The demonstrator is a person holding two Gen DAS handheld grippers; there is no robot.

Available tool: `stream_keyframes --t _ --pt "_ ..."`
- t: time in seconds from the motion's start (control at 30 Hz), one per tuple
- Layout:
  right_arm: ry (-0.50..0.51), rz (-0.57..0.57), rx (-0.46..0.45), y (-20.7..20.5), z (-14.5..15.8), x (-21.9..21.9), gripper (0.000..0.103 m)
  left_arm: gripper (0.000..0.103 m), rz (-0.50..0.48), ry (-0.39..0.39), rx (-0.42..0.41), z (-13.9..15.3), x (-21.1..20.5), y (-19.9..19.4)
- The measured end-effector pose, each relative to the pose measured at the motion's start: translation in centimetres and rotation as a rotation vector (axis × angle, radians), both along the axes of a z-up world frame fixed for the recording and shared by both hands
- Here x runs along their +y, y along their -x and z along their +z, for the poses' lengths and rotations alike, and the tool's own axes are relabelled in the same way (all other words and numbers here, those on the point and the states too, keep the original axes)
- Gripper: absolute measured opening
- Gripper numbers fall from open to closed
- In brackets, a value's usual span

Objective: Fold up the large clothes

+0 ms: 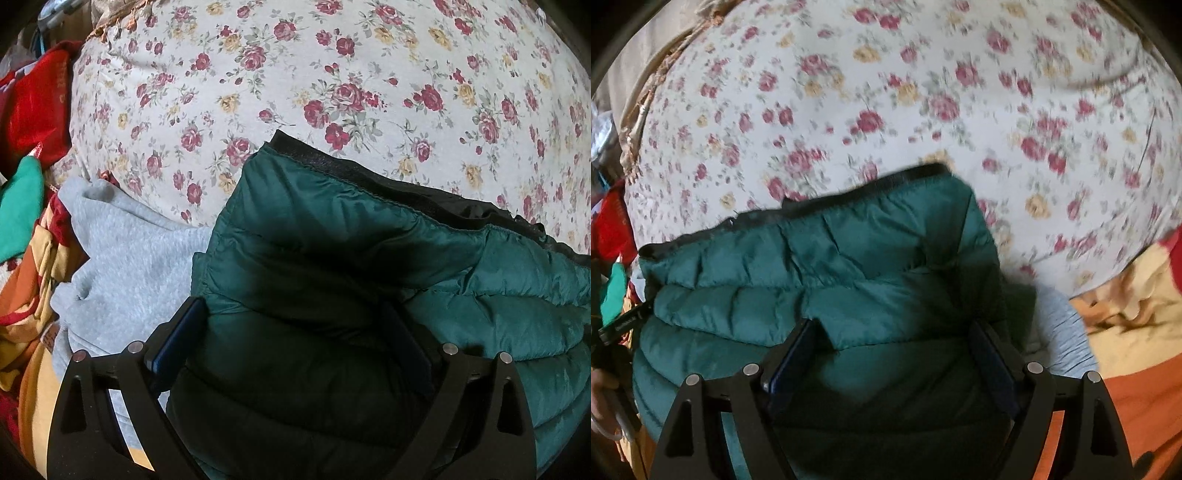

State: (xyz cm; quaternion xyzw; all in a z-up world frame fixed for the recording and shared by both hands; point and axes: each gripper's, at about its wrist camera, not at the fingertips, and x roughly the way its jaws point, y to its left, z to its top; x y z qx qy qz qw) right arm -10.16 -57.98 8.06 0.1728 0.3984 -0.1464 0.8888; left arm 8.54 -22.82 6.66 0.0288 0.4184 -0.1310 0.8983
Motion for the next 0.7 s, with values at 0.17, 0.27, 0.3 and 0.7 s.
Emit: stream_keyframes --t 0.17,0.27,0.3,0.7 --pt "-0.009 -0.018 -0.011 -0.8 -1.1 0.0 0.084 0.100 0.011 0.020 -0.004 -0.4 0.2 -0.1" --pt "-0.008 -0.019 -0.011 -0.8 -1.0 0.1 0.084 0.100 0.014 0.022 -0.009 -0.3 0.3 0.1" --pt "-0.008 -0.022 -0.014 -0.6 -0.8 0.1 0.084 0.100 0.015 0.021 -0.010 -0.3 0.3 0.2" --pt "-0.134 -0.049 -0.078 3.7 2.8 0.3 0.084 0.100 0.010 0.052 0.027 1.6 3.0 3.9"
